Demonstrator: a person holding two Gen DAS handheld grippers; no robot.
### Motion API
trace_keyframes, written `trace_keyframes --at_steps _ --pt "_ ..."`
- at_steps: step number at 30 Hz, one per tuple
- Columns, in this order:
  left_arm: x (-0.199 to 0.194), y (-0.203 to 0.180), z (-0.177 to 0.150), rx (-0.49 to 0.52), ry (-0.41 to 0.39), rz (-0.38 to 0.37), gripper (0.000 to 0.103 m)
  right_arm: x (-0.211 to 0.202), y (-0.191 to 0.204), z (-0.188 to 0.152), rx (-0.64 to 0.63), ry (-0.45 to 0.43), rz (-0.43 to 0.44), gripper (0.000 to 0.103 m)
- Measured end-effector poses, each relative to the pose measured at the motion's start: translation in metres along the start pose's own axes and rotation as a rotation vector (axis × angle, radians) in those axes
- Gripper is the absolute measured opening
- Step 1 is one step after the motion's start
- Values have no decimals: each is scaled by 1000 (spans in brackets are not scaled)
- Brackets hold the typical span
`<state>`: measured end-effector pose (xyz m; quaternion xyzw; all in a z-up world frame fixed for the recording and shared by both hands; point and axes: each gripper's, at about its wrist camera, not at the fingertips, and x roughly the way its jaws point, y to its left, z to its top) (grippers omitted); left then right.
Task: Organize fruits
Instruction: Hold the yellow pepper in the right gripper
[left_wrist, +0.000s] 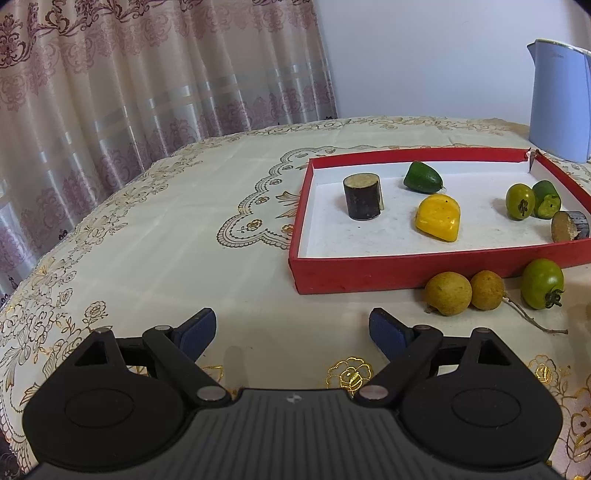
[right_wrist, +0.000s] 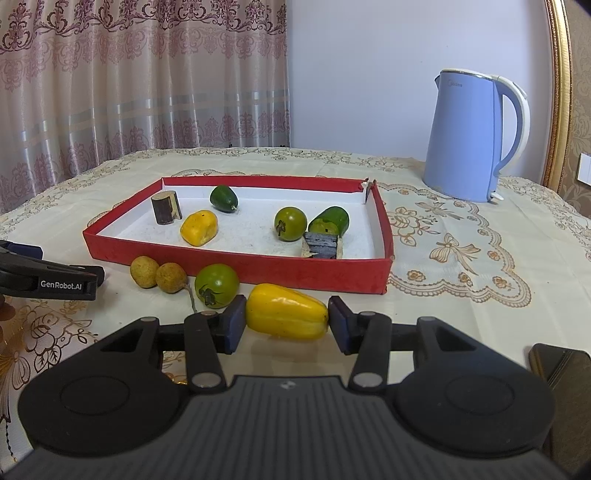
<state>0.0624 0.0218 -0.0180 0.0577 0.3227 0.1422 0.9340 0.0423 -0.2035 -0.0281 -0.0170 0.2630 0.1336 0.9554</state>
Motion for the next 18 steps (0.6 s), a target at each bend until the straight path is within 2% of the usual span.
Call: trace_keyframes --at_steps 18 --pt "1 -3 1 24 -6 34 95 -5 -1 1 4 -7 -1 46"
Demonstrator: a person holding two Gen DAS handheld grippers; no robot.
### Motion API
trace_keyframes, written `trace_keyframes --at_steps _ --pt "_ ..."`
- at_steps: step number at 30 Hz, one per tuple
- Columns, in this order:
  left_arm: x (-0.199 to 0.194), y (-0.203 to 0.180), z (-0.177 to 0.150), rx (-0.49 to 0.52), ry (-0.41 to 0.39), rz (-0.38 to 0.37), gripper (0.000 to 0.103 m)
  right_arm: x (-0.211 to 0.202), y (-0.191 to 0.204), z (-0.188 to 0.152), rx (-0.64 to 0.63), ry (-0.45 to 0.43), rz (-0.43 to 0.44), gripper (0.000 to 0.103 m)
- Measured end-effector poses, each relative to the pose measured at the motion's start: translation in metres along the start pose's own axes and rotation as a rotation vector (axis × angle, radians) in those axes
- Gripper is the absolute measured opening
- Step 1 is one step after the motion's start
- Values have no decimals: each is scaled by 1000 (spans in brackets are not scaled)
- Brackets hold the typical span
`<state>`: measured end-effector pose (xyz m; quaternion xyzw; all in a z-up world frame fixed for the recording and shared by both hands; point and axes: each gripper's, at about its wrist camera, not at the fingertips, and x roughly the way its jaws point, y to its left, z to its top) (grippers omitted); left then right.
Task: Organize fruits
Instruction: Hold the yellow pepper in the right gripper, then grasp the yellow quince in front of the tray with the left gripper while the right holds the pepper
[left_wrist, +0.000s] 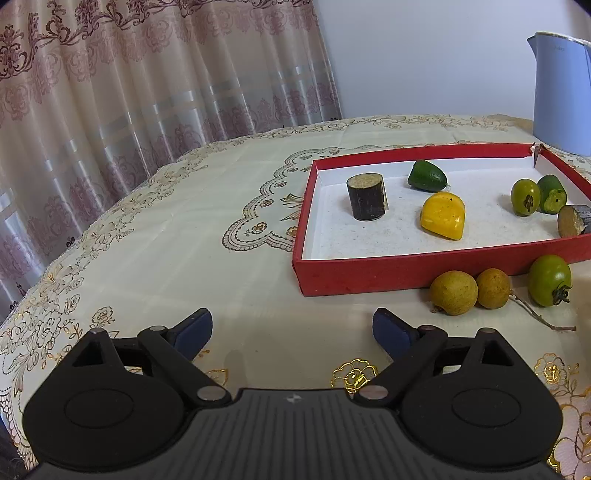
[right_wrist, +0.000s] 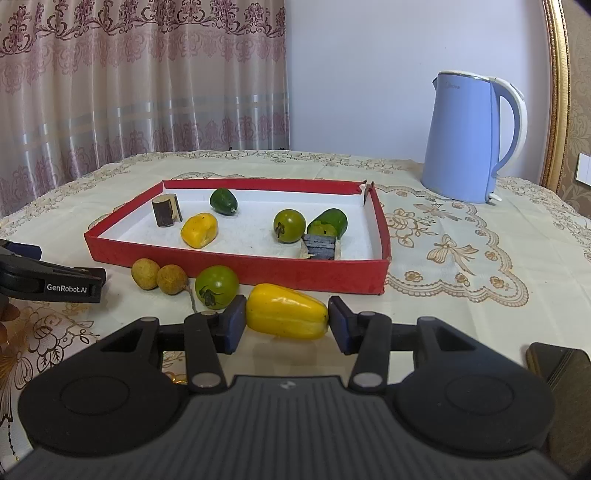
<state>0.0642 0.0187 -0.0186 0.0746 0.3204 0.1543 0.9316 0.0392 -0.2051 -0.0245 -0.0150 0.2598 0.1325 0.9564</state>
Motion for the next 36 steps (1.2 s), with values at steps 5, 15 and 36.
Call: trace_keyframes --at_steps 5,15,36 --pt "0 0 0 0 0 4 96 0 0 0 -1 -1 1 46" --pt "5 15 0 -59 22 -31 98 -2 0 0 0 -5 2 46" --pt "5 -3 11 -101 38 -420 72 -3 -6 -3 13 -11 0 46"
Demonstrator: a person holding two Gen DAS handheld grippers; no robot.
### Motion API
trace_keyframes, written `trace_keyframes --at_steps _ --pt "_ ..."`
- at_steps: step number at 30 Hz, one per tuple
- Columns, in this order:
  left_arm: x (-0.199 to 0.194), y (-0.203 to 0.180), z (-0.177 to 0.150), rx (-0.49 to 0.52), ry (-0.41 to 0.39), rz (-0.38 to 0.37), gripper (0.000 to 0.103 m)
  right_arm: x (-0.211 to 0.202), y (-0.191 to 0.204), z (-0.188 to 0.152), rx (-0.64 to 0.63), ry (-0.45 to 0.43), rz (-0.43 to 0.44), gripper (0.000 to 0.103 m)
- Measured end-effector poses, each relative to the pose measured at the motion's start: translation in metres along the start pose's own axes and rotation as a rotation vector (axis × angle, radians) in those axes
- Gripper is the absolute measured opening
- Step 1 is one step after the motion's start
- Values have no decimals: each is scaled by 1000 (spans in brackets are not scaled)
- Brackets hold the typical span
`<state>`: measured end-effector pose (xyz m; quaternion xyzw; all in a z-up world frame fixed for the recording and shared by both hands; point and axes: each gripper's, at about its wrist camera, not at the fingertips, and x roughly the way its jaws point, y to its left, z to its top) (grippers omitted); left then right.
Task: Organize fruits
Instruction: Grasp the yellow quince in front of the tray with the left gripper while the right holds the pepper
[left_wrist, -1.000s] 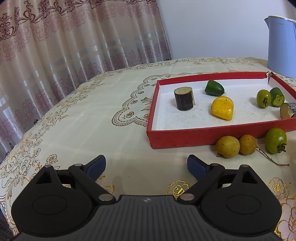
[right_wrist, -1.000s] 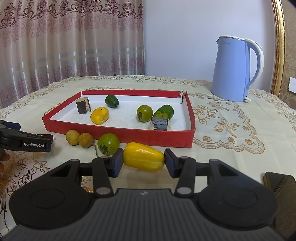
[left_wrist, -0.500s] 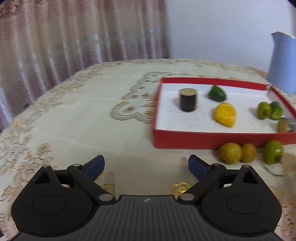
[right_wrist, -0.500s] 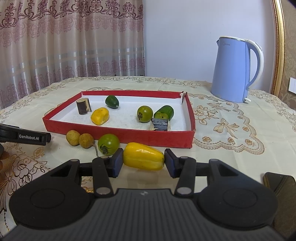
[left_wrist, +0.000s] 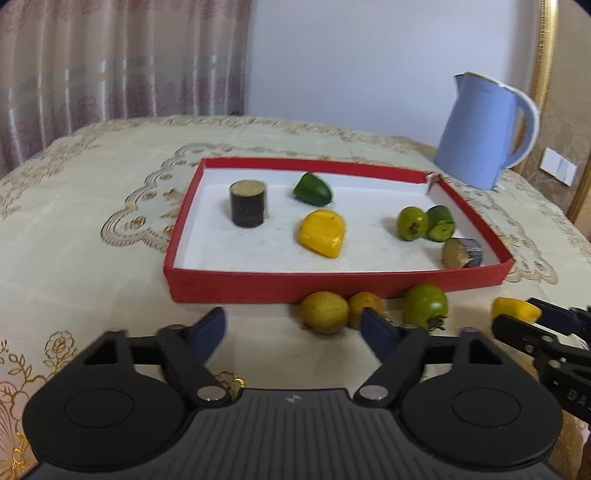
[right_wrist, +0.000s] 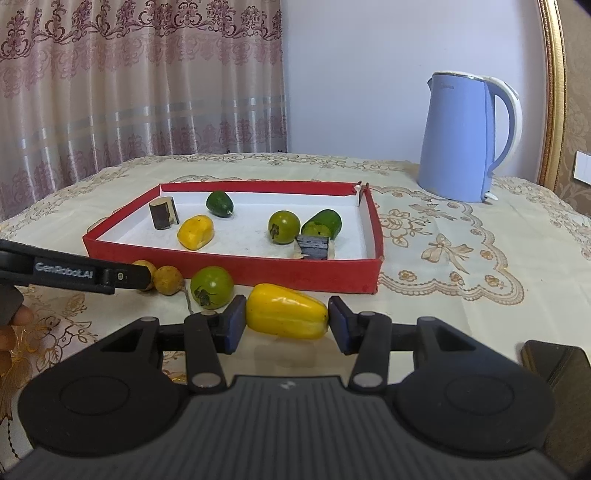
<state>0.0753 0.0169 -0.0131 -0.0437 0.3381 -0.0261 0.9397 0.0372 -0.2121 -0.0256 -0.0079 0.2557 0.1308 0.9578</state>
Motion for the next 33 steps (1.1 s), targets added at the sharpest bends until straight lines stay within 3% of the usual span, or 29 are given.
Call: trace_keyframes --at_steps 5,7,10,14,17,21,26,33 --pt "1 5 1 -17 8 -7 67 0 -1 -1 2 0 2 46" --pt "-1 1 1 -2 2 -10 58 0 -1 -1 2 0 3 46" --pt "-4 1 -1 -2 -1 -15 53 0 -3 -2 6 -2 1 46" --pt "-14 12 -5 -23 1 35 53 -4 -6 -2 10 -13 -1 46" --pt "-27 22 -5 -28 -34 138 52 -6 -8 0 15 -21 -2 46" --pt "-36 29 1 -39 -50 58 51 -4 -9 -1 22 -21 1 46" --pt "-30 4 -2 56 -61 8 51 -5 -8 0 15 -21 5 46" --pt "-7 -4 -4 61 -34 53 50 -6 -10 0 16 -19 0 46"
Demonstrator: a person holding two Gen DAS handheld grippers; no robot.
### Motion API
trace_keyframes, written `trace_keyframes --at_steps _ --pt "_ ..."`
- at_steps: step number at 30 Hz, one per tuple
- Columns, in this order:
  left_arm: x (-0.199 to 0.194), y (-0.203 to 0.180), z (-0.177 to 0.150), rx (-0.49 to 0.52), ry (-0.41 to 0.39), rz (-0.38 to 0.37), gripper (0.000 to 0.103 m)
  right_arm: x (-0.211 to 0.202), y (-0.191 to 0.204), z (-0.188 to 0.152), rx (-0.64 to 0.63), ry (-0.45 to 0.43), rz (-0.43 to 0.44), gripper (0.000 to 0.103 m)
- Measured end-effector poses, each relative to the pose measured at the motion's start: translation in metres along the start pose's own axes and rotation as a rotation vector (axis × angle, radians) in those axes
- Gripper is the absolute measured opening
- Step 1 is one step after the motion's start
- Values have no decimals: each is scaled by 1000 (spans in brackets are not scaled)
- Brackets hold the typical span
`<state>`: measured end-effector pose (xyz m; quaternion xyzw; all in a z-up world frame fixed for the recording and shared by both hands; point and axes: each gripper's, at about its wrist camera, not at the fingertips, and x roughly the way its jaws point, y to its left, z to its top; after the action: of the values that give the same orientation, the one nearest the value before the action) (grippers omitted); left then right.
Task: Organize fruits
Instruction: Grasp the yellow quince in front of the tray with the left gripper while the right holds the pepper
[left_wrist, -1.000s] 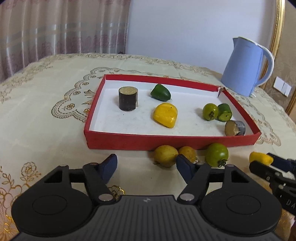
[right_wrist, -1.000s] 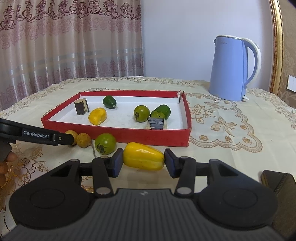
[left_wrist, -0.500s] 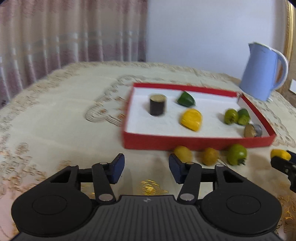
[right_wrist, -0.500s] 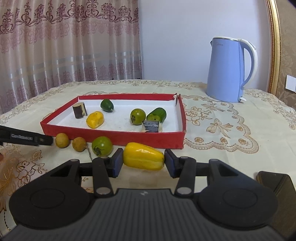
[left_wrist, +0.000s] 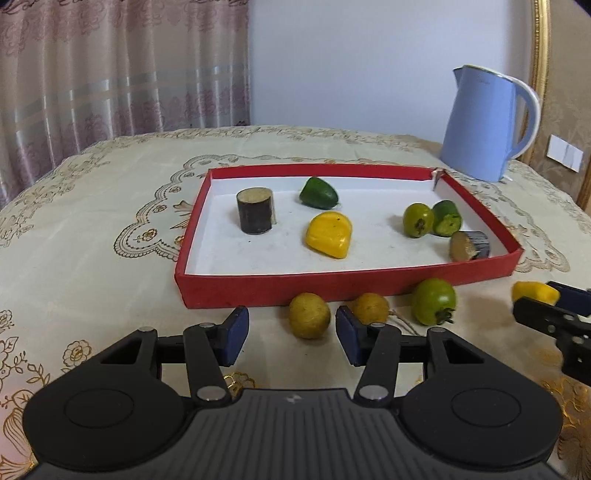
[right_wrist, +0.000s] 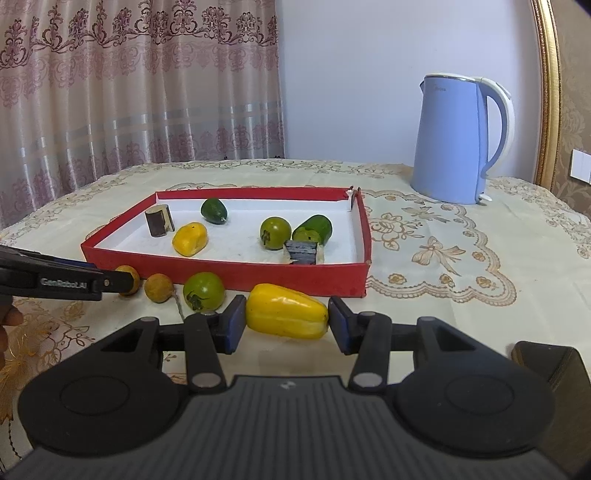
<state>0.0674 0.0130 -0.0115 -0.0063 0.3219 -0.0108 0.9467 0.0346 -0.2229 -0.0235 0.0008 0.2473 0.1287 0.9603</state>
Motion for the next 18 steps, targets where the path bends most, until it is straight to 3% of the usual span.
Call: trace_keyframes --at_steps 11,18 --pt "18 -10 2 3 26 -21 41 4 0 -1 1 8 2 46" --pt "20 -17 1 42 14 15 26 4 1 -1 -1 9 0 46"
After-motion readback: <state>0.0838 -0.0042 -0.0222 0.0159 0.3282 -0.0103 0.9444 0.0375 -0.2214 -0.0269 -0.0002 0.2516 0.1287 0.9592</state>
